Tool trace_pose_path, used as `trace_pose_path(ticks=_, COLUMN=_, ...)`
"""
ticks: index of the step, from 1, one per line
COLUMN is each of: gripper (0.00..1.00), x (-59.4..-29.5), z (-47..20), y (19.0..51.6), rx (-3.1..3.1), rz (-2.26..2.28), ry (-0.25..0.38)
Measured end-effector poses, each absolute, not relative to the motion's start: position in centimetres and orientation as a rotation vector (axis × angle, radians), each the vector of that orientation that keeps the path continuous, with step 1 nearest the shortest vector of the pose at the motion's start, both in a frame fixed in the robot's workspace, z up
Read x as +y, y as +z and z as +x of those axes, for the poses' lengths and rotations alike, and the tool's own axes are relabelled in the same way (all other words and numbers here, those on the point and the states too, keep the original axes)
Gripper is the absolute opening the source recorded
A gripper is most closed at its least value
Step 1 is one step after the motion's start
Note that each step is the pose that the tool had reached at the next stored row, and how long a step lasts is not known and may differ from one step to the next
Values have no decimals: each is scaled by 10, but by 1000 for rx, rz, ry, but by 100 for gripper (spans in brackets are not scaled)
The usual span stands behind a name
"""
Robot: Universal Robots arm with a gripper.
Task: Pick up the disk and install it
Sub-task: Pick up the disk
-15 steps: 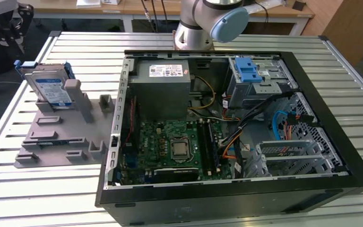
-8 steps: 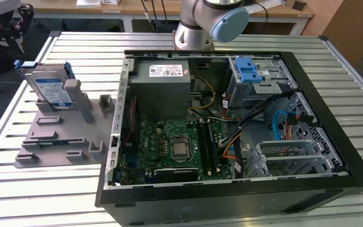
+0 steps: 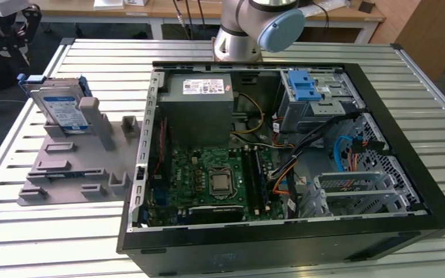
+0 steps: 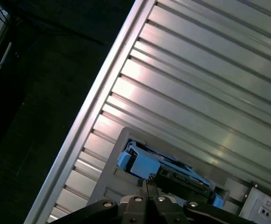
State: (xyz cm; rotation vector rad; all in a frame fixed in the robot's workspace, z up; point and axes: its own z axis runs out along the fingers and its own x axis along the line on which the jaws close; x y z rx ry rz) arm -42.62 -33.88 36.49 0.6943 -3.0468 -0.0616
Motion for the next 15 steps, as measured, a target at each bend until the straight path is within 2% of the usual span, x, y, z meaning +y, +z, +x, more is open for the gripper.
trace_pose_path(ticks=15, gripper=11, x=-339, z=-426, y=365, rx=-3002, rz=859, ry=-60)
